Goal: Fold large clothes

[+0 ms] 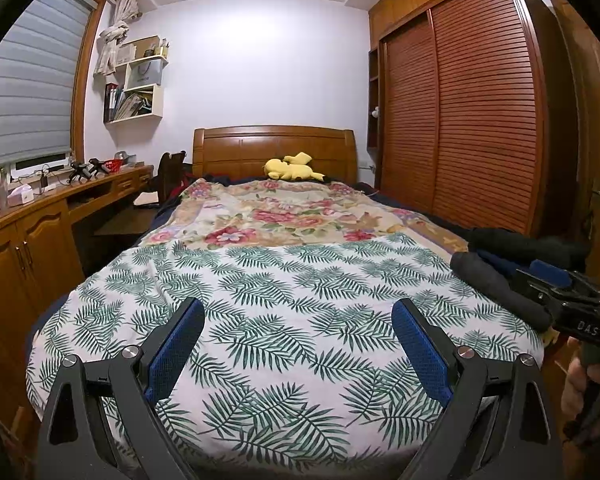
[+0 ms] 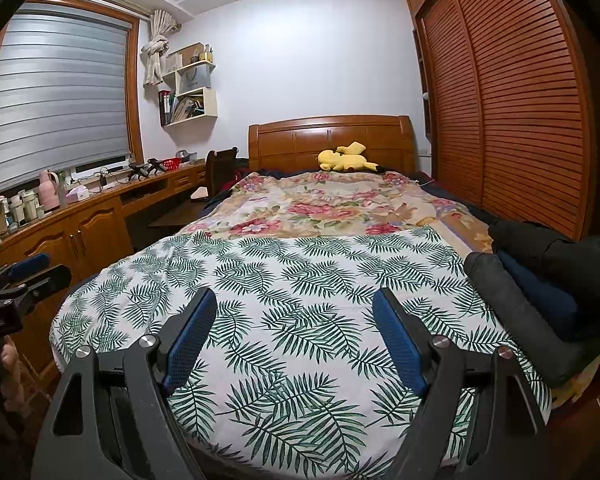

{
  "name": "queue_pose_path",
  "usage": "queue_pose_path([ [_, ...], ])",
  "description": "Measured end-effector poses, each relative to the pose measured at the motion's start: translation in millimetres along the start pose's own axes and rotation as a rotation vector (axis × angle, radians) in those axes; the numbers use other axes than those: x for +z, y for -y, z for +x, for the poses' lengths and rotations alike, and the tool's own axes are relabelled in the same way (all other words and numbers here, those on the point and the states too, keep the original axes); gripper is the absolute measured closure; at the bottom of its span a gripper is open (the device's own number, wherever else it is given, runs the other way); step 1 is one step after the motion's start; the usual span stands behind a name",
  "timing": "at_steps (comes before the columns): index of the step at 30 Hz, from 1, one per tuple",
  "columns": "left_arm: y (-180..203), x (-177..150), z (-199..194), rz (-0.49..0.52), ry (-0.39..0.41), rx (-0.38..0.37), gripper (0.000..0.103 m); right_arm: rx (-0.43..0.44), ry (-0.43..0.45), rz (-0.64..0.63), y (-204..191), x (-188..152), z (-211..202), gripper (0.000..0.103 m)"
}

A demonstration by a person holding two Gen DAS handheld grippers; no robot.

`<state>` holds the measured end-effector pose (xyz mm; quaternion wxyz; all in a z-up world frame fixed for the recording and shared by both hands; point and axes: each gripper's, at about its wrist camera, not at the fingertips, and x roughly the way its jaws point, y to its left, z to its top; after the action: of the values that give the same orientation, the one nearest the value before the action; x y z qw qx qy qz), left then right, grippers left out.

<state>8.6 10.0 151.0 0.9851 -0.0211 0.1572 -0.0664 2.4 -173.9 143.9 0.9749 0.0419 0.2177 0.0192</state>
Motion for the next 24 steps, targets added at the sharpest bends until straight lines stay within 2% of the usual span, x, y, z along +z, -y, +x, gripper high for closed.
queue_pose_path([
  [24,2.1,-1.2,-2.8,0.002,0.006,0.000,0.008,0.000,-0.001,-0.001,0.7,0.2,-0.2,0.022],
])
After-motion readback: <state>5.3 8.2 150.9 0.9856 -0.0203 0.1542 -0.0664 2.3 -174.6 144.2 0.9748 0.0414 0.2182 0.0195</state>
